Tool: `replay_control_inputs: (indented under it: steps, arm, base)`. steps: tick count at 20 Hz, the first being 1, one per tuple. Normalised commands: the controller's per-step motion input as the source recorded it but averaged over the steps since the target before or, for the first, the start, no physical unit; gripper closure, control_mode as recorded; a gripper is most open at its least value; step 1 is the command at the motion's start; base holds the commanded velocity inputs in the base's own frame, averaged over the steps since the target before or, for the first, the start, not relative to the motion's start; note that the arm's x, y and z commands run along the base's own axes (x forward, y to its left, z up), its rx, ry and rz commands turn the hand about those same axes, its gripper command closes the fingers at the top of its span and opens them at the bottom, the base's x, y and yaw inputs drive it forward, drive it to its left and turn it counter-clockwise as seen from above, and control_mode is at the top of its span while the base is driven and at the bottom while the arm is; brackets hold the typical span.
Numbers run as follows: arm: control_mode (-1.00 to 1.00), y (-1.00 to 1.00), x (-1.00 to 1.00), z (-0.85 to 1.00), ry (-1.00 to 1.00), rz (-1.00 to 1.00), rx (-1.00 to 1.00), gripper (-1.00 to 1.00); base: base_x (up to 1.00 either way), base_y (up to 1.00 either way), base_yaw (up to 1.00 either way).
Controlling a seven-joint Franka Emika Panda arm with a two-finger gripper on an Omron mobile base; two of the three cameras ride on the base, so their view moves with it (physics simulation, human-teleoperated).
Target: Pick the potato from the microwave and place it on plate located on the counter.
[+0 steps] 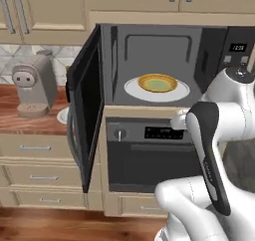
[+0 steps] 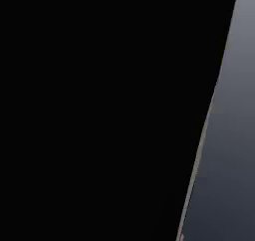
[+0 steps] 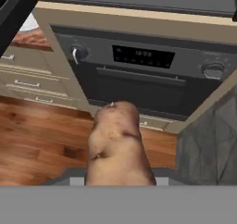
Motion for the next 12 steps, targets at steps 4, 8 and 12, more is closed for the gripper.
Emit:
replay_control_inputs:
  steps: [4,8,12]
  arm:
    - [1.0,0.0,0.0,0.0,0.0,0.0,0.0,1.0]
    - [1.0,0.0,0.0,0.0,0.0,0.0,0.0,1.0]
    - [1.0,0.0,0.0,0.0,0.0,0.0,0.0,1.0]
  base:
    - [-0.61,0.19,0.82]
    - [-0.95,0.01,0.49]
    - [-0.61,0.0,0.0]
